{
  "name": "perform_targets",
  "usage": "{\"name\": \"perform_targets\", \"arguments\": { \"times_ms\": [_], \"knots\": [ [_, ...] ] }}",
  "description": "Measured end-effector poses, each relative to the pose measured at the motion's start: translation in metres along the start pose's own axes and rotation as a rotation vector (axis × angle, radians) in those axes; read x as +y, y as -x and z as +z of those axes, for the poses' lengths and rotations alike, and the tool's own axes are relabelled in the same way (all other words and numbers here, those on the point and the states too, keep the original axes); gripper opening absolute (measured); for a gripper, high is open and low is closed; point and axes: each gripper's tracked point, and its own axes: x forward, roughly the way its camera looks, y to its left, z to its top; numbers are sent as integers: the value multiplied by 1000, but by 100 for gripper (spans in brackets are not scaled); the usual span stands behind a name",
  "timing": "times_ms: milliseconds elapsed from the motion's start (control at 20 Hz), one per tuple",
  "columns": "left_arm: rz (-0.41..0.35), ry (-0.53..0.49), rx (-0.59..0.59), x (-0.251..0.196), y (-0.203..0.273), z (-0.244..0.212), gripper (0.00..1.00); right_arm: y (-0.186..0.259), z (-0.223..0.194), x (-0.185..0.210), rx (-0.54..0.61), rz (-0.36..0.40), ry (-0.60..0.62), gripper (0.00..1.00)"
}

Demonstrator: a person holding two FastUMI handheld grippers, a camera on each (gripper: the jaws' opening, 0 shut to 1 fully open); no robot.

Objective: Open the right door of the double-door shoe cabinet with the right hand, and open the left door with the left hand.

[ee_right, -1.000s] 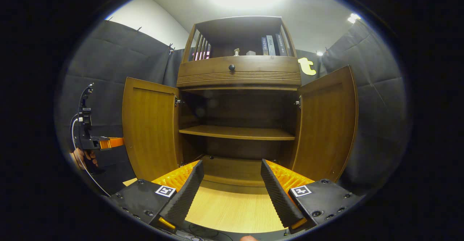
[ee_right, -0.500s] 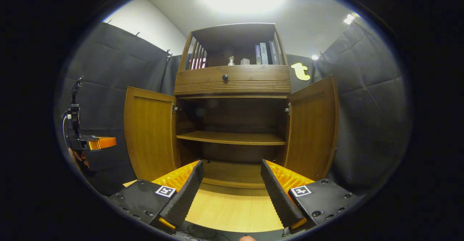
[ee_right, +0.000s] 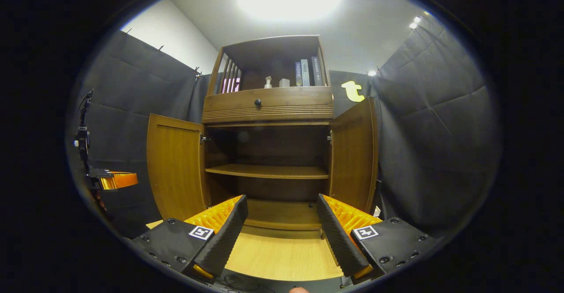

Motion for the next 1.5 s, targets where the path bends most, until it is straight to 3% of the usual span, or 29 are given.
{"name": "perform_targets", "arguments": {
  "times_ms": [50, 400, 750, 1500],
  "knots": [
    [-1, -4, -4, -4, 0, 0, 18, 2, -1, -1, 2, 2, -8, 96],
    [67, -13, -15, 11, 6, 0, 94, 7, 3, -7, -14, -2, -13, 99],
    [104, -22, -57, 26, 8, 14, 94, 2, 7, -10, -24, -14, -15, 96],
    [99, -29, -66, 25, 4, 14, 94, -3, 6, -16, -23, -34, -20, 96]
  ]
}}
